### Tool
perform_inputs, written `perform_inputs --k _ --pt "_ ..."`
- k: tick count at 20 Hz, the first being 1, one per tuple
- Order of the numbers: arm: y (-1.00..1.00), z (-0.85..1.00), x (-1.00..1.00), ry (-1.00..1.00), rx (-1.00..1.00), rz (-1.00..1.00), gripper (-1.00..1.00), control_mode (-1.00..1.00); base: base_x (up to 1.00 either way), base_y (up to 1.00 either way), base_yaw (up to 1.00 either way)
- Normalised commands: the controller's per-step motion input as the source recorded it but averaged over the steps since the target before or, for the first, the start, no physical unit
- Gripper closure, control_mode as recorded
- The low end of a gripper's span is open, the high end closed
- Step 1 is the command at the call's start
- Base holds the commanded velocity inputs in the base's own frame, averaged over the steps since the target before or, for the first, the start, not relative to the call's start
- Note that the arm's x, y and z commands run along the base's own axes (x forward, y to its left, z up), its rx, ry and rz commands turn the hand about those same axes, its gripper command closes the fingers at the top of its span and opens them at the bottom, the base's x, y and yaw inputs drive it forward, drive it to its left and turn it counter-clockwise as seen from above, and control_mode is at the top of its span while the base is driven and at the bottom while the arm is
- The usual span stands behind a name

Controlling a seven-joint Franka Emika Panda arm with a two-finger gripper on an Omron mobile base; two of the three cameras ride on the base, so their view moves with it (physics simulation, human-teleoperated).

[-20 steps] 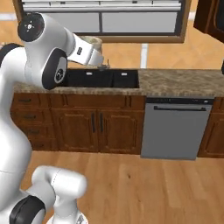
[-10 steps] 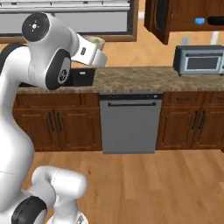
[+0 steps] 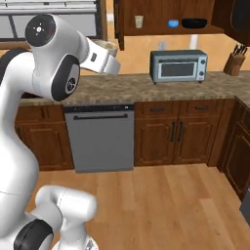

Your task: Gather all objects into one cabinet and sort the glasses and bowls to opposite sides.

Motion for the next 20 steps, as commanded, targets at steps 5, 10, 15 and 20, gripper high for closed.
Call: perform_inputs --k 5,10,15,20 --pt "0.0 0.0 0.0 0.0 0.0 0.0 1.0 1.0 0.22 -0.94 0.0" --pt "0.0 0.0 0.0 0.0 0.0 0.0 1.0 1.0 0.28 -0.92 0.01" --pt "0.0 0.0 0.0 0.0 0.0 0.0 1.0 1.0 0.67 -0.49 0.15" --pt "0.0 0.0 0.0 0.0 0.0 0.0 1.0 1.0 0.76 -0.05 0.22"
